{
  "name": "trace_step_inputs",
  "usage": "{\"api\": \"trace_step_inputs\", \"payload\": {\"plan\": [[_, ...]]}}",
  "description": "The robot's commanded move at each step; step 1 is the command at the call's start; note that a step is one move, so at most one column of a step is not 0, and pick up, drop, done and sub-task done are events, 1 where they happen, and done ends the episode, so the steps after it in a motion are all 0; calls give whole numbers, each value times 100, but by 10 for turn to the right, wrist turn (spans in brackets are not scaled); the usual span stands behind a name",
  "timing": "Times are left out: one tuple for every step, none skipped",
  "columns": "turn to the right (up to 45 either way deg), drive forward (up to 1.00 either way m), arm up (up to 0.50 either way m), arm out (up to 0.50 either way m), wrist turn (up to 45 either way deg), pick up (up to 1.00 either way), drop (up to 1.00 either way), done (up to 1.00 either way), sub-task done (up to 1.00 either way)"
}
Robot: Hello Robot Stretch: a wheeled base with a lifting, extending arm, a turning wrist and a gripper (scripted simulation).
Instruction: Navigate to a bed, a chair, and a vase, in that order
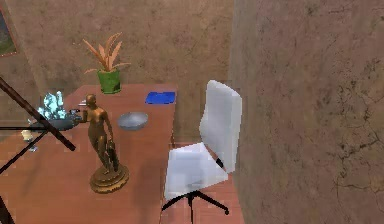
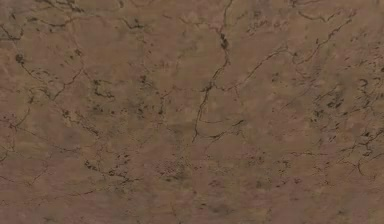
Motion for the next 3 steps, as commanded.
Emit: {"api": "trace_step_inputs", "payload": {"plan": [[-450, 0, 0, 0, 0, 0, 0, 0, 0], [-450, 0, 0, 0, 0, 0, 0, 0, 0], [-210, 0, 0, 0, 0, 0, 0, 0, 0]]}}
